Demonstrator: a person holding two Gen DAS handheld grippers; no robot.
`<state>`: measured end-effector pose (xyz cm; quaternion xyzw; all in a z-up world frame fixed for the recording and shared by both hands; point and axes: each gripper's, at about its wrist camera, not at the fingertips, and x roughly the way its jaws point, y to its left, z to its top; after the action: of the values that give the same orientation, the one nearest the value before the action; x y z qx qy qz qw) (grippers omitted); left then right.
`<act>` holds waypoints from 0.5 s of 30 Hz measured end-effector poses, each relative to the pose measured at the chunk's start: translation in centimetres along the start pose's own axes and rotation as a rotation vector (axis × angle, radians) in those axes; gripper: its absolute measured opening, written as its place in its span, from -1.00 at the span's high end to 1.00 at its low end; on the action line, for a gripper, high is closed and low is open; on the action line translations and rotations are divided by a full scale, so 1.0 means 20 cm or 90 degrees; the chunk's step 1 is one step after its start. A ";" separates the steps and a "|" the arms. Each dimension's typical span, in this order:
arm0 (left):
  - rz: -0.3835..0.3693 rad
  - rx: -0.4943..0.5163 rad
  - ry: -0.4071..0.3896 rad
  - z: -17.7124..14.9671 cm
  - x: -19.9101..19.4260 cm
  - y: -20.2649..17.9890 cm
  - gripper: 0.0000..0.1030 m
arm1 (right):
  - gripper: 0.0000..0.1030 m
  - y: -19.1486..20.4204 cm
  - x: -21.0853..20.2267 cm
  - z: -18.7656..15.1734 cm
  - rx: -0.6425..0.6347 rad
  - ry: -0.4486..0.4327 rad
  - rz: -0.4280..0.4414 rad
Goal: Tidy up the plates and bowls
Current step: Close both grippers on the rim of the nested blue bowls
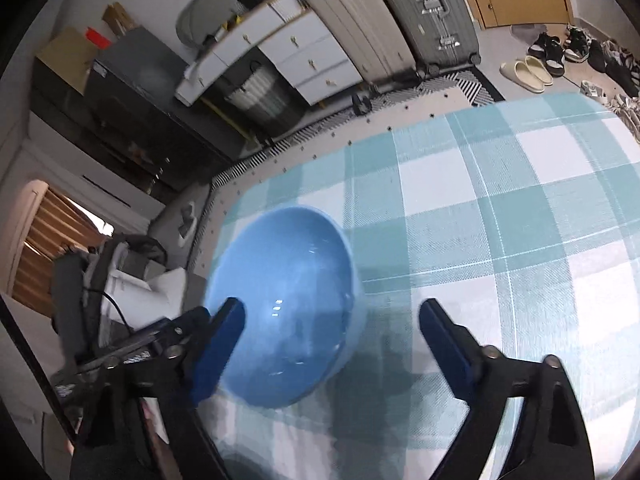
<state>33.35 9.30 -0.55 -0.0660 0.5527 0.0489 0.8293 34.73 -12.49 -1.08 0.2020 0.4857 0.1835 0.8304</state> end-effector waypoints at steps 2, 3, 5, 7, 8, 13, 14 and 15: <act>0.004 -0.007 0.002 0.01 0.03 -0.01 -0.92 | -0.55 -0.03 0.07 0.02 -0.007 0.017 -0.006; -0.006 -0.010 0.007 0.02 0.05 -0.01 -0.92 | -0.55 -0.04 0.09 0.02 -0.008 0.020 -0.011; -0.003 -0.009 0.017 0.03 0.09 -0.03 -0.88 | -0.55 -0.06 0.15 0.03 -0.014 0.031 -0.022; 0.004 0.000 0.018 0.04 0.12 -0.05 -0.77 | -0.53 -0.08 0.18 0.04 -0.011 0.033 -0.020; 0.007 0.004 0.021 0.04 0.13 -0.05 -0.71 | -0.44 -0.09 0.20 0.04 -0.010 0.034 -0.019; -0.019 -0.016 0.050 0.04 0.21 -0.04 0.32 | 0.08 -0.10 0.26 0.06 -0.005 0.053 -0.031; -0.029 -0.023 0.059 0.03 0.22 -0.04 0.39 | 0.18 -0.10 0.27 0.06 -0.005 0.053 -0.033; -0.038 -0.029 0.064 0.03 0.23 -0.04 0.46 | 0.26 -0.10 0.27 0.06 -0.004 0.053 -0.038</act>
<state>35.79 8.75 -4.51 -0.1034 0.5901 0.0334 0.8000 38.46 -11.62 -5.44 0.1773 0.5251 0.1684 0.8151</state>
